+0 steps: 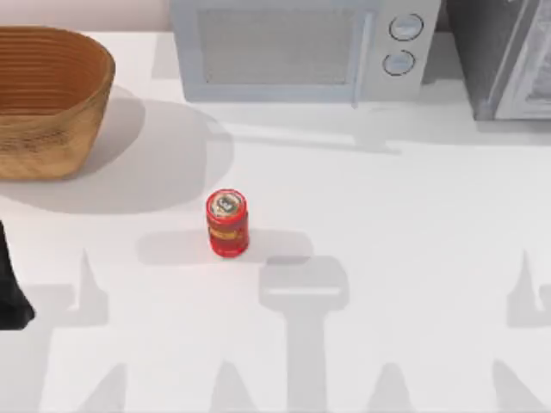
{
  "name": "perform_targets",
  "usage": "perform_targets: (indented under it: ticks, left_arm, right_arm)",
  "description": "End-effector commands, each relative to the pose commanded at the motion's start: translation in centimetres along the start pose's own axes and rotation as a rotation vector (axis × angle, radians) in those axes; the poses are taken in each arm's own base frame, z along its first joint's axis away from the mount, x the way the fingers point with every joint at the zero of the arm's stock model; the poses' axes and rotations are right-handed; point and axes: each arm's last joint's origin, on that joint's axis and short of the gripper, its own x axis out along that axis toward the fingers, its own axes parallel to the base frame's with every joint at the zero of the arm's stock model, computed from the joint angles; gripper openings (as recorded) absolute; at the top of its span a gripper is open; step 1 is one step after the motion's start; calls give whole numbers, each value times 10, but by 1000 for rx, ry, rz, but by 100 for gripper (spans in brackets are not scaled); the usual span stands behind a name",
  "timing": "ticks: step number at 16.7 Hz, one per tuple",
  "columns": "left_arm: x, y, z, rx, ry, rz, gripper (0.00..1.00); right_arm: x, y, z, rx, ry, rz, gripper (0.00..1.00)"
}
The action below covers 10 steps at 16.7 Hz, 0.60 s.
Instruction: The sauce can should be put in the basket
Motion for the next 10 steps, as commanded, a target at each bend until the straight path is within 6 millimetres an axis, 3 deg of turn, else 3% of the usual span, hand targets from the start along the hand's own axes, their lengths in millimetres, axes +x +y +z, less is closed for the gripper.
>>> perform_targets:
  ticks: [6, 10]
  left_arm:
    - [5, -2, 8, 4, 8, -59, 100]
    - [21, -7, 25, 11, 27, -208, 100]
  right_arm:
    - [0, 0, 0, 0, 0, 0, 100]
    - [0, 0, 0, 0, 0, 0, 100]
